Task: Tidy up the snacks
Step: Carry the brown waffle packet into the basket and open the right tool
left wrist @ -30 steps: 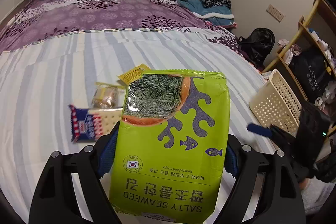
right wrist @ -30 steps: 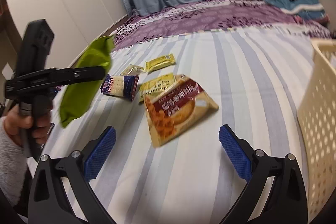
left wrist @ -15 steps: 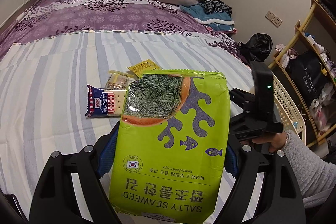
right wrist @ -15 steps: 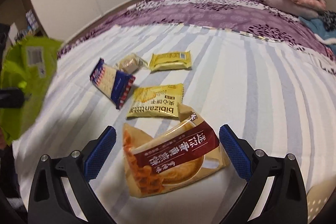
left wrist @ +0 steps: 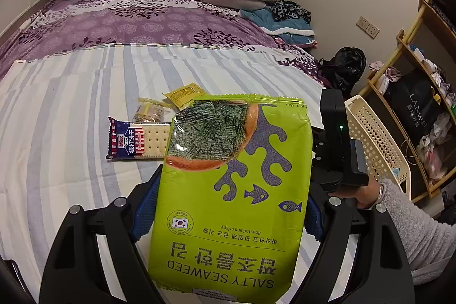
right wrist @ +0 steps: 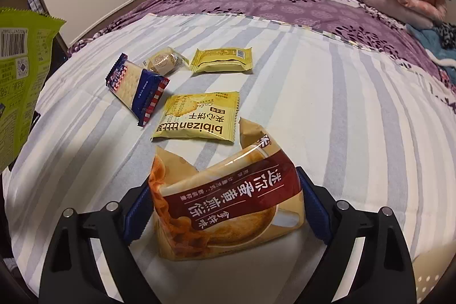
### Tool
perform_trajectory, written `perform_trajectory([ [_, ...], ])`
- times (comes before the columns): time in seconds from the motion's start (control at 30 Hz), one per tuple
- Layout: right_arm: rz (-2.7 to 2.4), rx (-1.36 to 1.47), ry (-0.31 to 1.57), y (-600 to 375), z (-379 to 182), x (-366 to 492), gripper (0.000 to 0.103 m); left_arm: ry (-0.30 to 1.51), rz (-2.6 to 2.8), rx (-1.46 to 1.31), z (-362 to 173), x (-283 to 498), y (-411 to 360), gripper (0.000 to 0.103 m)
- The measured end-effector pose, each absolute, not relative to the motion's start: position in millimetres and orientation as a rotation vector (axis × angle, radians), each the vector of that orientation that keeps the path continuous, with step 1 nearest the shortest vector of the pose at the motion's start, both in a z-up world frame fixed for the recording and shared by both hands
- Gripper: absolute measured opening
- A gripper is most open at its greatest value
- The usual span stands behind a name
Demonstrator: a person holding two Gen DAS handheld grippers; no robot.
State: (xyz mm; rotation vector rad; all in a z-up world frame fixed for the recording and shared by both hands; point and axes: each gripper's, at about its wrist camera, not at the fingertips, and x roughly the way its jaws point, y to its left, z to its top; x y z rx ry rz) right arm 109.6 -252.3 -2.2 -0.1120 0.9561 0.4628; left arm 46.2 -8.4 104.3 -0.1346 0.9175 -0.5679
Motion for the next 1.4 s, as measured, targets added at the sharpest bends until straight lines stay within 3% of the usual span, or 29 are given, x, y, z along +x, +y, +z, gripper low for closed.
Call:
perform_trajectory([
  [0.27,0.439,-0.05,0.914,-263,12,82,0.086,0.895,-0.551,-0.154,111,37,-1,0.083],
  [0.67,0.375,0.045,0.736,-290,83,28,0.086,0.812,-0.52,-0.151,142,14,-1,0.083],
  [1.4,0.01,0.231,0.508,-444,146,-80,0.086,0.752,-0.65,-0.112,174,-15,-59,0.083],
])
